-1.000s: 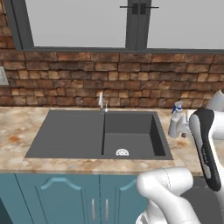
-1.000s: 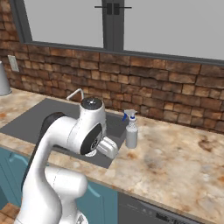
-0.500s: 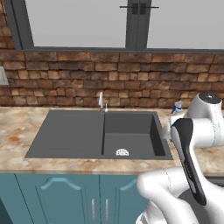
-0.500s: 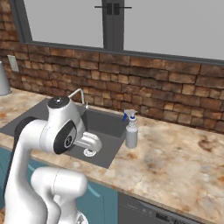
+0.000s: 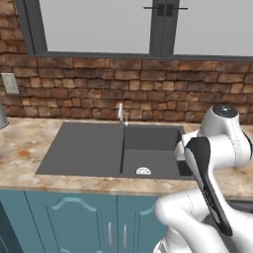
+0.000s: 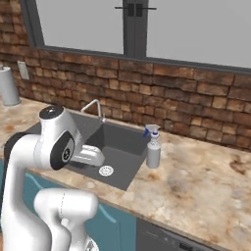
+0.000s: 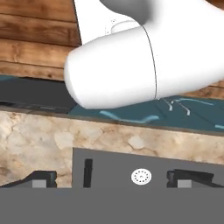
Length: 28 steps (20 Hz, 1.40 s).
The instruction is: Locate and retrieve the spray and bar soap from the cabinet. Place them next to the sink.
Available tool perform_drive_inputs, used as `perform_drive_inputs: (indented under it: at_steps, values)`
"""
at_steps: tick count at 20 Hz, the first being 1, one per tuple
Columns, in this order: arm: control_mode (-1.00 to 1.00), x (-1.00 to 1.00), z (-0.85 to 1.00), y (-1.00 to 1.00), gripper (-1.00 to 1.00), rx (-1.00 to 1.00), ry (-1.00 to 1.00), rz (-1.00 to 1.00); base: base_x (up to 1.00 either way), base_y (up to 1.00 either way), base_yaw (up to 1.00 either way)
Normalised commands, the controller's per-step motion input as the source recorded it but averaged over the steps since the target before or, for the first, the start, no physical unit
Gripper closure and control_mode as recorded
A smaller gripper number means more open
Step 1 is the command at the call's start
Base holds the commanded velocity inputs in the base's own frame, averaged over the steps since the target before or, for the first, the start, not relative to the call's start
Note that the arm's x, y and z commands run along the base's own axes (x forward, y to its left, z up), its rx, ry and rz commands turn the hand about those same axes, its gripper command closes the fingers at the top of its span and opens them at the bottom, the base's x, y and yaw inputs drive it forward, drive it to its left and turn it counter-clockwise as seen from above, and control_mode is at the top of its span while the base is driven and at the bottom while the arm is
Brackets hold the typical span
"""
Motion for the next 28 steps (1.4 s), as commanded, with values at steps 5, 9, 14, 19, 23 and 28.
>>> perform_drive_inputs:
  at_steps: [5,9,14,19,23,28]
  values:
    - [1.00,0.00,0.00,0.00,-1.00,0.00,0.00,0.00,-0.03,0.47,0.41]
    - [1.00,0.00,0.00,0.00,-1.00,0.00,0.00,0.00,-0.06,0.60,0.39]
    - [1.00,0.00,0.00,0.00,-1.00,0.00,0.00,0.00,-0.04,0.65,0.37]
    - [1.00,0.00,0.00,0.00,-1.00,0.00,0.00,0.00,-0.05,0.64,0.40]
    - [1.00,0.00,0.00,0.00,-1.00,0.00,0.00,0.00,-0.08,0.42,0.46]
    - [1.00,0.00,0.00,0.00,-1.00,0.00,0.00,0.00,0.00,0.00,0.50]
